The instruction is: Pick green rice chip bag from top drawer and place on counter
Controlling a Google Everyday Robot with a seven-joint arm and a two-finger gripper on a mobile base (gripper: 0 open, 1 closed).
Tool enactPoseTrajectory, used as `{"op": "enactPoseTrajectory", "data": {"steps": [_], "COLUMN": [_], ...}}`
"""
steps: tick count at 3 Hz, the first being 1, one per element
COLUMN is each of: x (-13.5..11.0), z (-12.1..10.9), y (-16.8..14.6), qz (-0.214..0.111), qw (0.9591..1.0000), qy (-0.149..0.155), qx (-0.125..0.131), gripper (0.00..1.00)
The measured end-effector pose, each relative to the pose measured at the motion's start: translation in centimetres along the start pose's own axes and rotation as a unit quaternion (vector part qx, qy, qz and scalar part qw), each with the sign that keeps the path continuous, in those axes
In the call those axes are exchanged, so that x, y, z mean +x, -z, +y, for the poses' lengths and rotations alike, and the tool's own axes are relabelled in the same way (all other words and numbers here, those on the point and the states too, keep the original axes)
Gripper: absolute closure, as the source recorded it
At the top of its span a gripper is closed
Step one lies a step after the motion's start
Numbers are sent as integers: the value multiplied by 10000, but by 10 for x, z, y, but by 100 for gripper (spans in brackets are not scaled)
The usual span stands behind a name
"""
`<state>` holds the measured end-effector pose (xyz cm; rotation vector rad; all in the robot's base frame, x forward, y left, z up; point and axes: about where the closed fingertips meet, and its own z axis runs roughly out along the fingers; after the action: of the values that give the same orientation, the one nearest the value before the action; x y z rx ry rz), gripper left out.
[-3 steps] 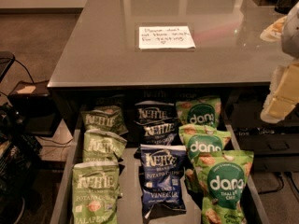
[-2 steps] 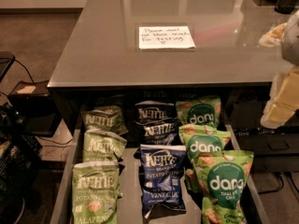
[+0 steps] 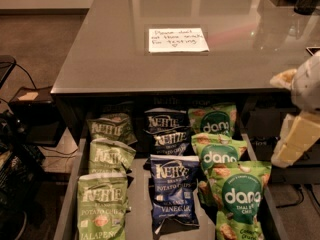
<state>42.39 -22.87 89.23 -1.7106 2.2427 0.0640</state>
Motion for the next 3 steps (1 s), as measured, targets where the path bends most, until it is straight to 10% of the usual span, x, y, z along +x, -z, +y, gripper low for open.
{"op": "enactPoseTrajectory", "data": {"steps": [3], "x": [55], "z": [17], "y": [-93], "qz": [219], "qw": [9955], "qy": [-474], "qx": [-791], "gripper": [0]}}
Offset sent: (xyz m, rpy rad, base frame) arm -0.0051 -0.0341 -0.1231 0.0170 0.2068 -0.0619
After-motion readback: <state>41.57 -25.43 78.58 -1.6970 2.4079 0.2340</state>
